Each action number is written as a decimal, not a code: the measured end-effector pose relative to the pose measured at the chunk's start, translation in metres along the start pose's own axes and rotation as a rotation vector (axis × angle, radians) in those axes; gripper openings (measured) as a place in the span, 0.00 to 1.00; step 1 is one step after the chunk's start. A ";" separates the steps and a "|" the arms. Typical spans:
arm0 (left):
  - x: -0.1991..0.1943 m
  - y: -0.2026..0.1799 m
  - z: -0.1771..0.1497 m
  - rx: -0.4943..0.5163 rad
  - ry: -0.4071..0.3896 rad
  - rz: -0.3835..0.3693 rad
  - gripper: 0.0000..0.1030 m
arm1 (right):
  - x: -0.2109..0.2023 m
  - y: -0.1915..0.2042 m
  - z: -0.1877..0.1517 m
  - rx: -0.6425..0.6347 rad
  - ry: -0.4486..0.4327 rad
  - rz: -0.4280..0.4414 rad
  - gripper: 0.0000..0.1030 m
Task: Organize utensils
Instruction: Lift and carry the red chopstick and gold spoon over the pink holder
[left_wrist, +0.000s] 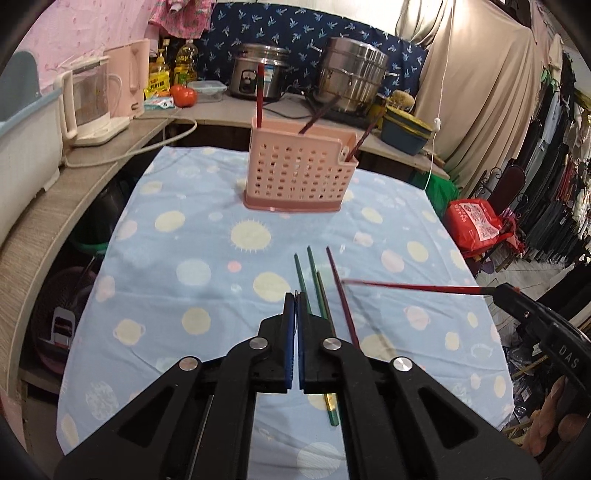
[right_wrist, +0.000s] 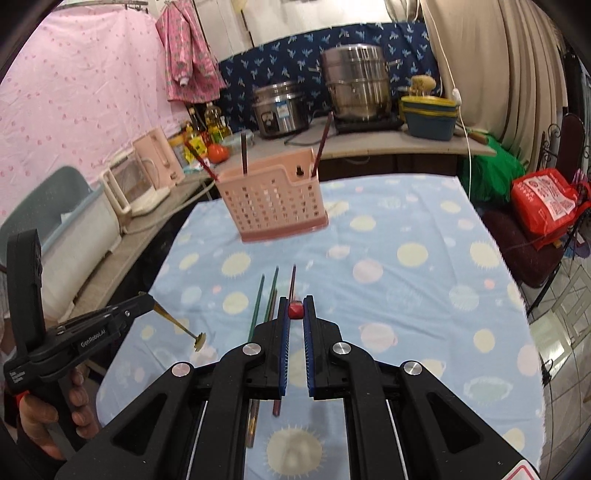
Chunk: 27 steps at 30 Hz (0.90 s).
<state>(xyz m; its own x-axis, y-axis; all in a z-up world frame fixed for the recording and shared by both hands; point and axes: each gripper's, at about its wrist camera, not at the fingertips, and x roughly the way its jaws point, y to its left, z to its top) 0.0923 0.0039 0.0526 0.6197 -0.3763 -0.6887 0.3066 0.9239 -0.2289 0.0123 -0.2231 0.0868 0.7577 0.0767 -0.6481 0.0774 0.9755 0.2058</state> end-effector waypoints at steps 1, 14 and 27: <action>-0.002 0.000 0.004 0.003 -0.006 0.000 0.01 | -0.003 0.000 0.005 -0.001 -0.014 0.000 0.07; -0.021 -0.007 0.065 0.038 -0.107 -0.007 0.01 | -0.010 0.007 0.068 -0.035 -0.134 0.000 0.07; -0.014 -0.011 0.157 0.060 -0.201 -0.024 0.01 | 0.009 0.008 0.155 -0.037 -0.234 0.016 0.07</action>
<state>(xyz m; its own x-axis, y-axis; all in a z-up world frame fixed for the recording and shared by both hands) 0.1932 -0.0120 0.1730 0.7413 -0.4098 -0.5315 0.3617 0.9110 -0.1980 0.1203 -0.2465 0.1965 0.8885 0.0463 -0.4565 0.0439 0.9817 0.1851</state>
